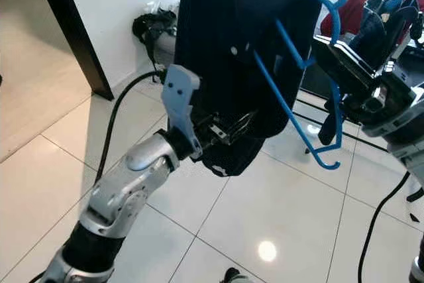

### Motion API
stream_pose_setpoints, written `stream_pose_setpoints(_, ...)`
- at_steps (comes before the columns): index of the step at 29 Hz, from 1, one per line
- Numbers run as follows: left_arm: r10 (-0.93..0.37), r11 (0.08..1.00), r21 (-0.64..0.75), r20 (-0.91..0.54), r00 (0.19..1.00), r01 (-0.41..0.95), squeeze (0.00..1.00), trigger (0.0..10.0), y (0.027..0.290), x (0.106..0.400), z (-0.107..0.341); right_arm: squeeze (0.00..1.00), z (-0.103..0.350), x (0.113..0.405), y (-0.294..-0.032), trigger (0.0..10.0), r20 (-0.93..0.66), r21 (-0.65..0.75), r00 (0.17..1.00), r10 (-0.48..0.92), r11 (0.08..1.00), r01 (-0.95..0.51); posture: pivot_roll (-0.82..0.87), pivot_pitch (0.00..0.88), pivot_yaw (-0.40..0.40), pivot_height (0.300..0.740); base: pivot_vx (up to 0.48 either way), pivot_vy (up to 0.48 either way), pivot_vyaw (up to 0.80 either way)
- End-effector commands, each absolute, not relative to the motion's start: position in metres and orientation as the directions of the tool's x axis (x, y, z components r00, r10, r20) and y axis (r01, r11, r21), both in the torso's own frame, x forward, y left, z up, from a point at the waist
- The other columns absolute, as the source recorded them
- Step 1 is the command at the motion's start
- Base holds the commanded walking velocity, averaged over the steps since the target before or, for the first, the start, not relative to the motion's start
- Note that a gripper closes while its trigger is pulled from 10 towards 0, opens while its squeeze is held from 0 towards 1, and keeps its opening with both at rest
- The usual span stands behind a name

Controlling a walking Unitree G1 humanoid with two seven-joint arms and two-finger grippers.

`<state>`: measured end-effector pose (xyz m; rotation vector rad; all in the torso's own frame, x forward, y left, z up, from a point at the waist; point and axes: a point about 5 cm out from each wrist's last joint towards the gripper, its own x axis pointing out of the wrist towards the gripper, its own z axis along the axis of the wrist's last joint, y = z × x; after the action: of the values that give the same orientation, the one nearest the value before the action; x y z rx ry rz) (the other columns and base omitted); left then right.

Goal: Hang hanger

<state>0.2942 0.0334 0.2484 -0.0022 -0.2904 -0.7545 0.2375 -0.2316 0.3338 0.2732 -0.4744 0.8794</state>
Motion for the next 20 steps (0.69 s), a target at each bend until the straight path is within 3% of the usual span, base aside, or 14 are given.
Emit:
stream_pose_setpoints(1, -0.664, 0.746, 0.148, 0.245, 0.707, 0.65, 0.0, 10.0, 0.032, 0.296, 0.246, 0.0, 0.346, 0.229, -0.229, 10.0, 0.562, -0.031, 0.482, 0.672, 0.599, -0.8, -0.08, 0.182, -0.035, 0.74, 0.0, 0.0, 0.0)
stream_pose_setpoints(2, -0.634, 0.773, 0.159, 0.24, 0.736, 0.614, 0.0, 8.5, 0.034, 0.301, 0.245, 0.0, 0.347, 0.229, -0.229, 10.0, 0.564, -0.033, 0.479, 0.673, 0.598, -0.801, -0.08, 0.177, -0.034, 0.74, 0.0, 0.0, 0.0)
stream_pose_setpoints(3, -0.634, 0.773, 0.159, 0.24, 0.736, 0.614, 0.0, 8.5, 0.034, 0.301, 0.245, 0.0, 0.347, 0.229, -0.229, 10.0, 0.564, -0.033, 0.479, 0.673, 0.598, -0.801, -0.08, 0.177, -0.034, 0.74, 0.0, 0.0, 0.0)
stream_pose_setpoints(4, -0.602, 0.798, 0.146, 0.247, 0.759, 0.585, 0.0, 0.0, 0.037, 0.304, 0.245, 0.0, 0.347, 0.229, -0.228, 10.0, 0.566, -0.035, 0.475, 0.674, 0.595, -0.803, -0.08, 0.176, -0.033, 0.74, 0.0, 0.0, 0.0)
stream_pose_setpoints(10, -0.571, 0.816, 0.093, 0.289, 0.769, 0.571, 0.0, 0.0, 0.044, 0.307, 0.25, 0.0, 0.348, 0.231, -0.228, 10.0, 0.564, -0.038, 0.482, 0.671, 0.604, -0.796, -0.08, 0.173, -0.035, 0.74, 0.0, 0.0, 0.0)
stream_pose_setpoints(13, -0.599, 0.784, 0.057, 0.334, 0.728, 0.619, 0.0, 0.0, 0.043, 0.303, 0.258, 0.0, 0.347, 0.235, -0.23, 10.0, 0.551, -0.032, 0.517, 0.655, 0.636, -0.771, -0.08, 0.173, -0.037, 0.74, 0.0, 0.0, 0.0)
stream_pose_setpoints(14, -0.659, 0.714, 0.036, 0.369, 0.655, 0.699, 0.0, 0.0, 0.039, 0.293, 0.264, 0.0, 0.345, 0.241, -0.232, 10.0, 0.536, -0.024, 0.563, 0.629, 0.678, -0.735, -0.08, 0.174, -0.038, 0.74, 0.0, 0.0, 0.0)
stream_pose_setpoints(17, -0.659, 0.714, 0.036, 0.369, 0.655, 0.699, 0.0, 0.0, 0.039, 0.293, 0.264, 0.0, 0.345, 0.241, -0.232, 10.0, 0.536, -0.024, 0.563, 0.629, 0.678, -0.735, -0.08, 0.174, -0.038, 0.74, 0.0, 0.0, 0.0)
stream_pose_setpoints(20, -0.884, 0.305, 0.092, 0.399, 0.246, 0.948, 0.0, 1.1, 0.017, 0.238, 0.274, 0.0, 0.345, 0.257, -0.239, 10.0, 0.537, 0.01, 0.647, 0.541, 0.763, -0.646, -0.07, 0.182, -0.044, 0.74, 0.0, 0.0, 0.0)
